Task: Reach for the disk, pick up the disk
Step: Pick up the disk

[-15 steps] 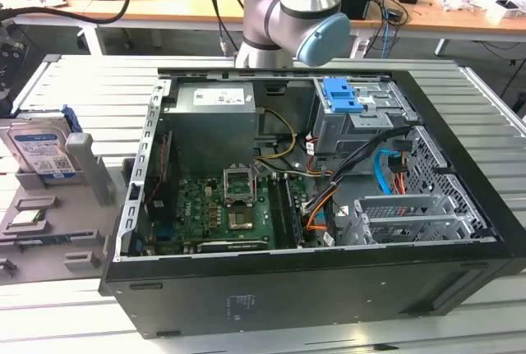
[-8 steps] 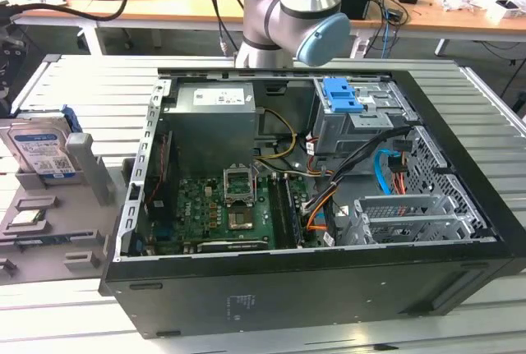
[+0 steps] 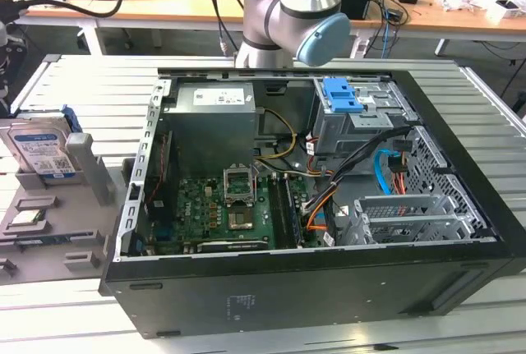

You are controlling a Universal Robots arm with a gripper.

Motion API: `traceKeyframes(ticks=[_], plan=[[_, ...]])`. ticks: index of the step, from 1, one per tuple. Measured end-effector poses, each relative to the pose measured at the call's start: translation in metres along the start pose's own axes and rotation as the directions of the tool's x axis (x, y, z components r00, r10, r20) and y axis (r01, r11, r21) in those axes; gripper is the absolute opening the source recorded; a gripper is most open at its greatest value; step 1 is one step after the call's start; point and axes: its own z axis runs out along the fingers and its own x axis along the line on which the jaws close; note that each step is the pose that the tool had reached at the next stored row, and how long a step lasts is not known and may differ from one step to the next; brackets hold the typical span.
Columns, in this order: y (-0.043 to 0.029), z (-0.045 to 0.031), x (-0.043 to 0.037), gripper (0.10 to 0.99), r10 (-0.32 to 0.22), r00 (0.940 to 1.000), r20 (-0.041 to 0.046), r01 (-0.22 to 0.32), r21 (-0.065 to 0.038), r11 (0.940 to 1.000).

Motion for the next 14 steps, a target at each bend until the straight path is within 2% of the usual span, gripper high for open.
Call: traceKeyframes(ticks=[4, 8, 14], plan=[[0.0000, 0.0000, -0.0001, 0.106, -0.086, 0.9963, -0.0033, 0.086, 0.000, 0.9963], [0.0000, 0.0000, -0.0001, 0.106, -0.128, 0.9918, -0.0049, 0.128, 0.000, 0.9918], [-0.0001, 0.0000, -0.0001, 0.106, -0.196, 0.9805, -0.0076, 0.196, -0.001, 0.9805]])
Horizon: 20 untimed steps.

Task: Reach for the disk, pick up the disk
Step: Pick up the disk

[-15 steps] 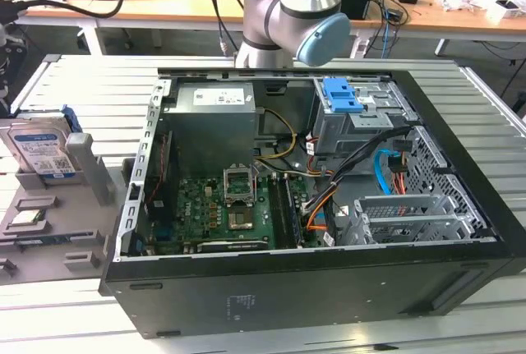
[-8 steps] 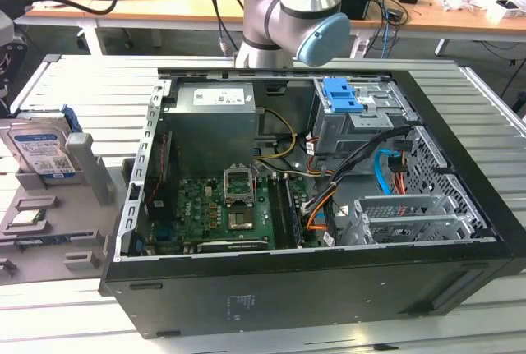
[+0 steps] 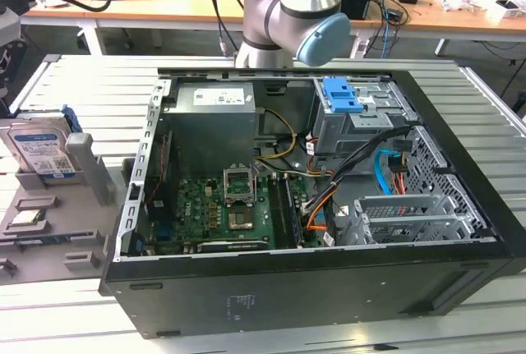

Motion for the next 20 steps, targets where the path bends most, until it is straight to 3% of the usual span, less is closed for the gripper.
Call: traceKeyframes(ticks=[5, 9, 13, 17, 20], plan=[[0.0000, 0.0000, 0.0000, 0.106, -0.061, 0.9982, -0.0023, 0.061, 0.000, 0.9982], [-0.0001, 0.0000, -0.0001, 0.106, -0.141, 0.9900, -0.0054, 0.141, 0.000, 0.9900], [-0.0001, 0.0000, -0.0001, 0.106, -0.185, 0.9827, -0.0071, 0.185, -0.001, 0.9827], [-0.0001, 0.0000, -0.0001, 0.106, -0.249, 0.9684, -0.0095, 0.249, -0.001, 0.9684], [-0.0001, 0.0000, -0.0001, 0.106, -0.299, 0.9542, -0.0115, 0.299, -0.002, 0.9543]])
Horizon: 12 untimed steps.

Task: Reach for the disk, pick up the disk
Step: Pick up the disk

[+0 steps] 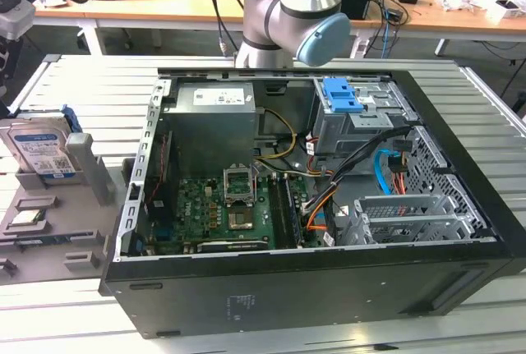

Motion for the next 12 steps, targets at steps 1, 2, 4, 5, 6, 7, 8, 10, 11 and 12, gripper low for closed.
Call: traceKeyframes(ticks=[1, 2, 4, 5, 6, 7, 8, 10, 11, 12], plan=[[0.0000, 0.0000, 0.0000, 0.106, -0.014, 0.9999, -0.0005, 0.014, 0.000, 0.9999], [0.0000, 0.0000, 0.0000, 0.106, -0.029, 0.9996, -0.0011, 0.029, 0.000, 0.9996], [0.0000, 0.0000, 0.0000, 0.106, -0.067, 0.9977, -0.0026, 0.067, 0.000, 0.9977], [0.0000, 0.0000, 0.0000, 0.106, -0.080, 0.9968, -0.0030, 0.080, 0.000, 0.9968], [0.0000, 0.0000, 0.0000, 0.106, -0.099, 0.9950, -0.0038, 0.099, 0.000, 0.9951], [0.0000, 0.0000, 0.0000, 0.106, -0.116, 0.9932, -0.0044, 0.116, 0.000, 0.9932], [0.0000, 0.0000, 0.0000, 0.106, -0.128, 0.9918, -0.0049, 0.128, 0.000, 0.9918], [0.0000, 0.0000, 0.0000, 0.106, -0.156, 0.9878, -0.0060, 0.156, 0.000, 0.9878], [0.0000, 0.0000, 0.0000, 0.106, -0.176, 0.9844, -0.0068, 0.176, -0.001, 0.9844], [0.0000, 0.0000, 0.0000, 0.106, -0.187, 0.9823, -0.0071, 0.187, -0.001, 0.9823]])
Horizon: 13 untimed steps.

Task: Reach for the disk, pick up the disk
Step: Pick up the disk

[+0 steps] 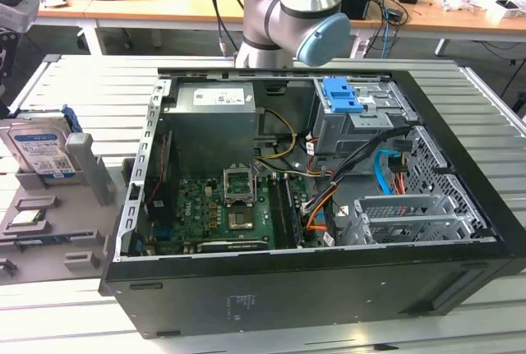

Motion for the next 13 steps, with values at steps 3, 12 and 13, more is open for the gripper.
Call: traceKeyframes(ticks=[3, 12, 13], plan=[[0.0000, 0.0000, 0.0000, 0.106, -0.041, 0.9992, -0.0015, 0.041, 0.000, 0.9992], [0.0000, 0.0000, 0.0000, 0.106, -0.201, 0.9795, -0.0077, 0.201, -0.001, 0.9796], [0.0000, 0.0000, 0.0000, 0.106, -0.216, 0.9763, -0.0083, 0.216, -0.001, 0.9763]])
